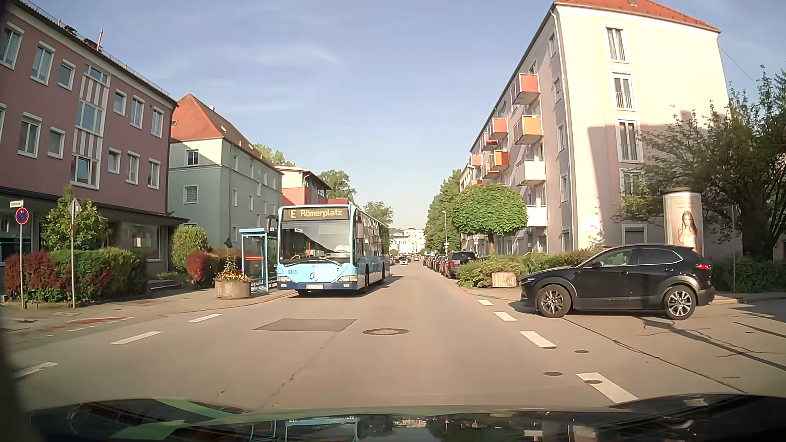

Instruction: Follow the waypoints while adhering to traffic rules and regulations

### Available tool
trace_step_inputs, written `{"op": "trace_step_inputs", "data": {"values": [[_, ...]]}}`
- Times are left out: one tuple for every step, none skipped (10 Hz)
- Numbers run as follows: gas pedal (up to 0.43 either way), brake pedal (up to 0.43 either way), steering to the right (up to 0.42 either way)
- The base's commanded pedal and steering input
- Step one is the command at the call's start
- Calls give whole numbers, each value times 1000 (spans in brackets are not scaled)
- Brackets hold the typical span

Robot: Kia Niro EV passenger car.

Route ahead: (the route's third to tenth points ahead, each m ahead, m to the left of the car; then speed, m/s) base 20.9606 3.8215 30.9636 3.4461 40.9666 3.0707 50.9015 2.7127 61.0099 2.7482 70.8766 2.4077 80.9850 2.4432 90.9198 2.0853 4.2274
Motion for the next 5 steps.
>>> {"op": "trace_step_inputs", "data": {"values": [[118, 0, -11], [110, 0, -11], [98, 0, -10], [87, 0, -8], [79, 0, -5]]}}
